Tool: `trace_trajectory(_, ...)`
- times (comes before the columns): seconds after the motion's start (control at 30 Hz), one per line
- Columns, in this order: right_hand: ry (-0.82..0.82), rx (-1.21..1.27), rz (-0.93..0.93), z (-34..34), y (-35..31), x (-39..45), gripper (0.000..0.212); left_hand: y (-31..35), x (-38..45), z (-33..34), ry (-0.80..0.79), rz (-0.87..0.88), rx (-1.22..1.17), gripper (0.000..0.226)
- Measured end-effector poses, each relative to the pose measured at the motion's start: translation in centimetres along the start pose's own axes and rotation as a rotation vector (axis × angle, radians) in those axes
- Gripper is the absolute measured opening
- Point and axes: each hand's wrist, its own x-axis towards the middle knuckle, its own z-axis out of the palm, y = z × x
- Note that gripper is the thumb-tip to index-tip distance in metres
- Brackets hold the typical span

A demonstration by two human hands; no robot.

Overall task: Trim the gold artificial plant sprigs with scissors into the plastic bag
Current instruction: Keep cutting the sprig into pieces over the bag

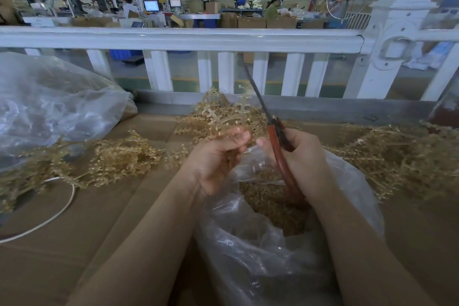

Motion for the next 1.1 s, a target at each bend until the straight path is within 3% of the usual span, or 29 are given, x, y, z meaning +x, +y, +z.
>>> trace_trajectory(0.2, -0.020, 0.126, 0.048, 0.2, -0.6, 0.0, 0.010, -0.5, -0.1, 0.4, -0.007, -0.082, 0.055, 0.041)
trace_trajectory(0.4, -0.032, 0.164, 0.071, 0.1, -0.9, 0.0, 0.003, -0.3, -0.3, 0.6, -0.064, -0.069, 0.105, 0.029)
trace_trajectory(0.47, -0.032, 0.232, 0.056, -0.1, -1.1, 0.0, 0.003, -0.1, -0.3, 0.6, -0.072, -0.028, 0.126, 0.048)
trace_trajectory(0.57, -0.006, 0.276, 0.028, -0.4, -1.1, -0.1, 0.006, 0.7, -0.2, 0.0, -0.038, 0.069, 0.042, 0.110)
trace_trajectory(0.63, 0.005, 0.287, 0.018, -0.5, -1.0, -0.1, 0.009, 1.4, -0.2, -0.5, -0.036, 0.134, 0.011, 0.121)
trace_trajectory(0.8, 0.035, 0.309, 0.017, -0.5, -0.9, 0.1, 0.011, 2.8, -0.6, -1.3, -0.007, 0.155, 0.162, 0.065)
trace_trajectory(1.1, 0.056, 0.274, 0.042, -0.5, -0.8, 0.3, 0.013, 3.6, -0.5, -2.5, -0.055, 0.047, 0.244, 0.022)
